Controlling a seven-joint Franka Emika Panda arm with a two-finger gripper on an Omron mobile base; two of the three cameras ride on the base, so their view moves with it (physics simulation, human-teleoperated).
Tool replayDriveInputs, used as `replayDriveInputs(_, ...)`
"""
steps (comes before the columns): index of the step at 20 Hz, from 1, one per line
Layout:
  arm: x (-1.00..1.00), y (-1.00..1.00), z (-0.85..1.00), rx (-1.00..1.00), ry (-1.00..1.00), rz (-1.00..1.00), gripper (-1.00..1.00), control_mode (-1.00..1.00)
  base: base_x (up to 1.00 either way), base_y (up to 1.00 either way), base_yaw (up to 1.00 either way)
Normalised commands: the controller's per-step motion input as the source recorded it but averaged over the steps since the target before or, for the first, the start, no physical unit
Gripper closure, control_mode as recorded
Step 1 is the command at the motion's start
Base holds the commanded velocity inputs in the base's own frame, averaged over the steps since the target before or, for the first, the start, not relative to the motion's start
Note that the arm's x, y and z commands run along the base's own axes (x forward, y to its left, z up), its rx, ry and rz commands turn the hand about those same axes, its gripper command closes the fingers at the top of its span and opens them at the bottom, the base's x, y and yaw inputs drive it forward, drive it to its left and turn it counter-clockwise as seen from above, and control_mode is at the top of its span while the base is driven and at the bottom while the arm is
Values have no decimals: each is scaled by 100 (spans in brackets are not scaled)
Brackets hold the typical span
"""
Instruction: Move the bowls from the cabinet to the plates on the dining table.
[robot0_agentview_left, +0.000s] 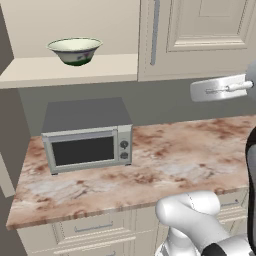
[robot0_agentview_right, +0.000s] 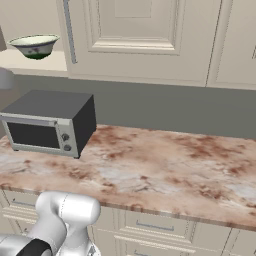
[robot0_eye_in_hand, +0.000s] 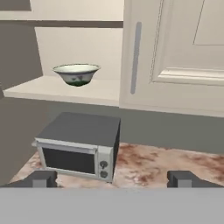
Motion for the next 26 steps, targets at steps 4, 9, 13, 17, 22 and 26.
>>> replayDriveInputs(4, 17, -24, 23, 0, -10, -1, -100, -100, 0, 0, 0)
replayDriveInputs(9, 34, -24, 12, 0, 5, -7, -100, -100, 0, 0, 0)
replayDriveInputs(13, 54, -12, 0, 0, 5, -11, -100, -100, 0, 0, 0)
replayDriveInputs(17, 40, -2, 0, 2, 0, -9, -100, -100, 0, 0, 0)
replayDriveInputs(22, 14, 0, 6, 6, 0, 0, -100, -100, 0, 0, 0)
replayDriveInputs(26, 3, 0, 14, 14, 0, 0, -100, -100, 0, 0, 0)
